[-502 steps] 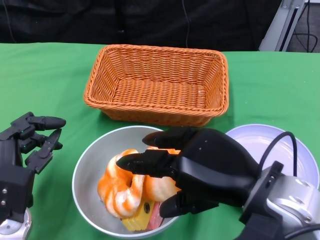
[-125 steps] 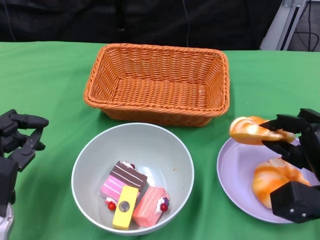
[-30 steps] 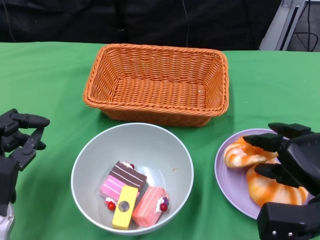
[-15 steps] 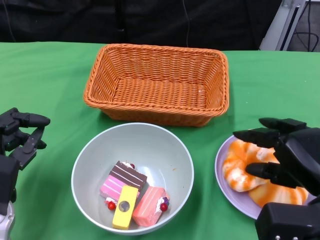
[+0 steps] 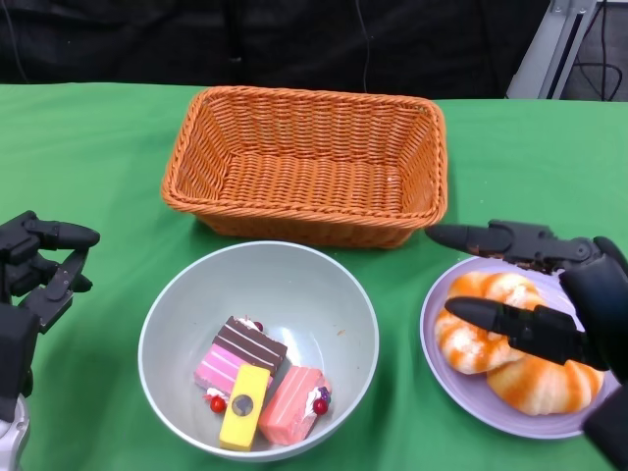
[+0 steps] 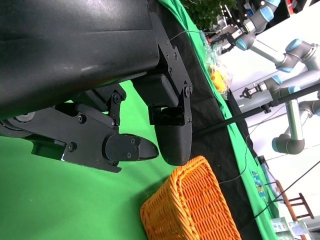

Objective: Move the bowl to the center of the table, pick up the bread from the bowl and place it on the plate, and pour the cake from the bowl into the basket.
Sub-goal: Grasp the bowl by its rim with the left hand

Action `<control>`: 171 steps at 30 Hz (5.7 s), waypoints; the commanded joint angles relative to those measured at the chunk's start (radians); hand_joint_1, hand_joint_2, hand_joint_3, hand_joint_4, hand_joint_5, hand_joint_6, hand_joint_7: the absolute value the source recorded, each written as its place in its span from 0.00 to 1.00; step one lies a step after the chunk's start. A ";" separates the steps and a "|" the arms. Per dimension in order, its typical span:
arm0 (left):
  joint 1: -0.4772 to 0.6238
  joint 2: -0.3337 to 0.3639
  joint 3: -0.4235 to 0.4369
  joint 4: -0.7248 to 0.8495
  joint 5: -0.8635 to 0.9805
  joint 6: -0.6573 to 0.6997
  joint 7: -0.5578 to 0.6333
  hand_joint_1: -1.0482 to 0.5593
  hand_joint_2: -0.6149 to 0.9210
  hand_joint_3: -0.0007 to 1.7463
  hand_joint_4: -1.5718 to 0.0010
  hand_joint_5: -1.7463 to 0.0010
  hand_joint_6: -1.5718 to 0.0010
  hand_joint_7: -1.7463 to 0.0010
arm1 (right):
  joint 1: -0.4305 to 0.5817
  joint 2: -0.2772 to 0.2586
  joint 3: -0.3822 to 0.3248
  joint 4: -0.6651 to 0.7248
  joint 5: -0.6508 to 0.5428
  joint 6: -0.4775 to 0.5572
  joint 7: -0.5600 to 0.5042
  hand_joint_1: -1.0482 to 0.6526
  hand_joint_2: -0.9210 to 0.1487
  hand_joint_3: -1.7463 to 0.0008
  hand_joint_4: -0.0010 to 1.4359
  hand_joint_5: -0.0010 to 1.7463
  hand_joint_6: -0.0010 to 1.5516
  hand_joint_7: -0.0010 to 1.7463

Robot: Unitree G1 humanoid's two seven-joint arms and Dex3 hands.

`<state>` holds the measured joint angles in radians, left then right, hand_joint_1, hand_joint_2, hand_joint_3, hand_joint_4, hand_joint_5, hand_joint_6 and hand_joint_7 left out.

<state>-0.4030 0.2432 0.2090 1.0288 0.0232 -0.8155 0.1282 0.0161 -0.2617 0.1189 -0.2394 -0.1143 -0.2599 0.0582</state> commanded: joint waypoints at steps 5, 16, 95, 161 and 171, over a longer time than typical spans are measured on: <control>0.007 0.014 0.005 0.000 -0.008 -0.009 -0.008 0.58 1.00 0.17 0.45 0.27 0.42 0.51 | -0.005 0.085 -0.041 0.002 0.193 -0.041 0.070 0.50 0.05 0.87 0.46 0.62 0.42 0.40; 0.044 0.016 -0.012 -0.064 -0.018 -0.039 -0.080 0.58 1.00 0.17 0.46 0.27 0.43 0.50 | -0.003 0.152 -0.071 -0.013 0.404 0.051 0.158 0.60 0.34 0.45 0.46 0.80 0.43 0.59; 0.333 0.338 -0.168 -1.005 0.705 -0.192 -0.399 0.27 1.00 0.02 0.36 0.97 0.38 1.00 | 0.113 0.240 -0.158 -0.094 0.537 0.276 0.220 0.55 0.21 0.53 0.48 0.92 0.42 0.70; 0.318 0.296 -0.628 -1.230 1.046 0.526 -0.527 0.20 1.00 0.16 0.62 1.00 0.64 1.00 | 0.131 0.261 -0.149 -0.085 0.487 0.201 0.212 0.55 0.21 0.53 0.48 0.93 0.41 0.72; 0.336 0.285 -0.591 -1.278 1.027 0.604 -0.516 0.16 1.00 0.14 0.90 1.00 0.85 1.00 | 0.126 0.259 -0.151 -0.078 0.485 0.208 0.207 0.55 0.24 0.52 0.49 0.92 0.42 0.72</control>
<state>-0.0796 0.5147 -0.3906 -0.2397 1.0517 -0.2218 -0.3956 0.1425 0.0018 -0.0271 -0.3213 0.3797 -0.0437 0.2707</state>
